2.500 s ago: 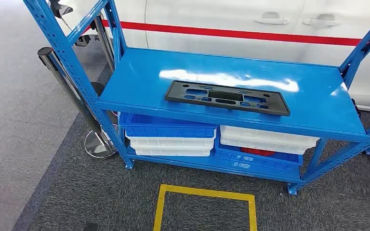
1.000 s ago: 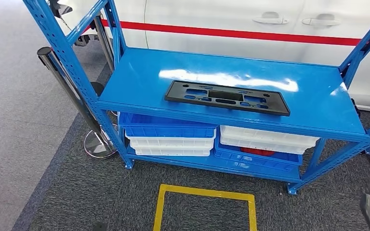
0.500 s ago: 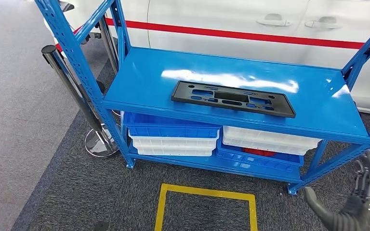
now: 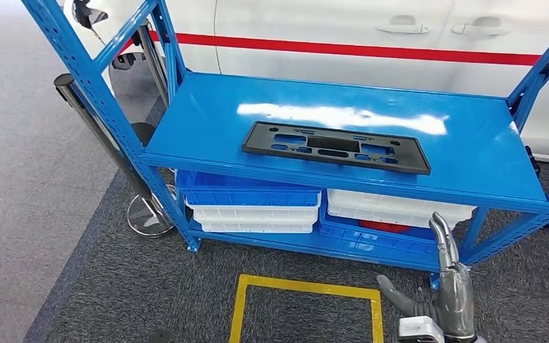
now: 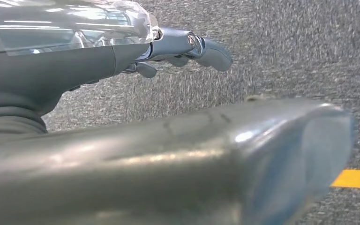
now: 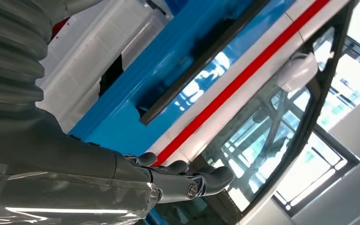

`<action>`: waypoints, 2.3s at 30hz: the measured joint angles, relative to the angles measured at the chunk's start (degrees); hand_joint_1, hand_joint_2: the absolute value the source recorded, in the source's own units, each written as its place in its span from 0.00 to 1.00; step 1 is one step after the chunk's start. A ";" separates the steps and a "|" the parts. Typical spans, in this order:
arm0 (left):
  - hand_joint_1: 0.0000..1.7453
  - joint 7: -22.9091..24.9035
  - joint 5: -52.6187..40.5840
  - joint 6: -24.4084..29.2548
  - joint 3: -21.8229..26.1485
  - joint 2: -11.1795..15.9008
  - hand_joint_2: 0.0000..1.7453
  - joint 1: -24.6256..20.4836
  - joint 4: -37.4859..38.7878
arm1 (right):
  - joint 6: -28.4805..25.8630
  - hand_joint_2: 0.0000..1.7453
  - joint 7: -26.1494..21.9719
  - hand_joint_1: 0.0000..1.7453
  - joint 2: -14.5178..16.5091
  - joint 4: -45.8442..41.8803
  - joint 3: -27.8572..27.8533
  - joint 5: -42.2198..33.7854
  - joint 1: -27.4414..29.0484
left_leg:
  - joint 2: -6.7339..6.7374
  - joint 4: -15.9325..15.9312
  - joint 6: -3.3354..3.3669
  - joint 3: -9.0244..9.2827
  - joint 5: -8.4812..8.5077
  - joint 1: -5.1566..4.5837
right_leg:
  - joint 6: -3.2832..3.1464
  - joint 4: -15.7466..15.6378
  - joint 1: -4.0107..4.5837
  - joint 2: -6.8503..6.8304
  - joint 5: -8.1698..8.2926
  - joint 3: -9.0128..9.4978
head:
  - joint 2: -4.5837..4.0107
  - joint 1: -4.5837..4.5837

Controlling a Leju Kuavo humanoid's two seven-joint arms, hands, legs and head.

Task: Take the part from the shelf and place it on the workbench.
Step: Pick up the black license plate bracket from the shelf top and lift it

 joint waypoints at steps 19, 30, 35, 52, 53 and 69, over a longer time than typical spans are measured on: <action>0.00 1.59 -4.54 0.02 0.04 -1.10 0.00 -0.60 0.03 | -9.90 1.00 6.37 0.00 5.92 15.85 10.80 33.43 -9.76 | -0.18 -14.89 3.88 5.03 9.04 -1.19 | 1.19 8.89 0.96 0.18 -2.52 -3.99 | 0.00 0.01; 0.00 2.88 -6.91 0.05 0.05 -1.81 0.00 -1.20 0.16 | -13.43 1.00 12.43 0.00 9.14 20.09 15.56 50.33 -16.98 | -0.02 -2.34 0.89 -0.82 2.42 -0.54 | -1.01 -1.52 0.88 -0.24 1.06 0.54 | 0.00 -0.01; 0.00 2.29 -7.06 -2.59 0.14 -1.81 0.00 -1.27 0.20 | -13.89 1.00 19.75 0.00 8.73 23.49 18.28 51.37 -22.35 | 0.00 -9.68 -0.66 2.47 7.98 0.82 | 0.10 -0.72 0.32 -0.03 0.53 0.54 | -0.01 -0.01; 0.00 0.78 -4.33 -7.52 4.25 -1.72 0.00 -1.45 0.43 | -14.12 1.00 15.71 0.00 13.19 38.67 11.49 49.64 -31.02 | -0.49 -14.91 3.47 6.34 7.53 -1.04 | -1.24 2.06 2.05 0.13 3.20 -4.04 | 0.00 0.05; 0.00 0.89 -4.33 -7.51 4.30 -1.75 0.00 -1.50 0.47 | -14.14 1.00 15.21 0.00 13.32 39.56 10.85 49.39 -31.60 | -0.46 -15.02 3.23 6.35 7.41 -0.96 | -1.63 0.97 2.31 0.13 3.05 -3.56 | 0.00 0.09; 0.00 0.90 -4.37 -7.58 5.36 -1.05 0.00 -1.49 0.60 | -14.30 1.00 16.82 0.00 15.49 49.16 6.72 51.07 -35.03 | 0.02 -14.33 0.23 2.34 10.92 0.79 | 0.89 -0.89 0.85 0.33 -0.84 1.71 | 0.00 0.23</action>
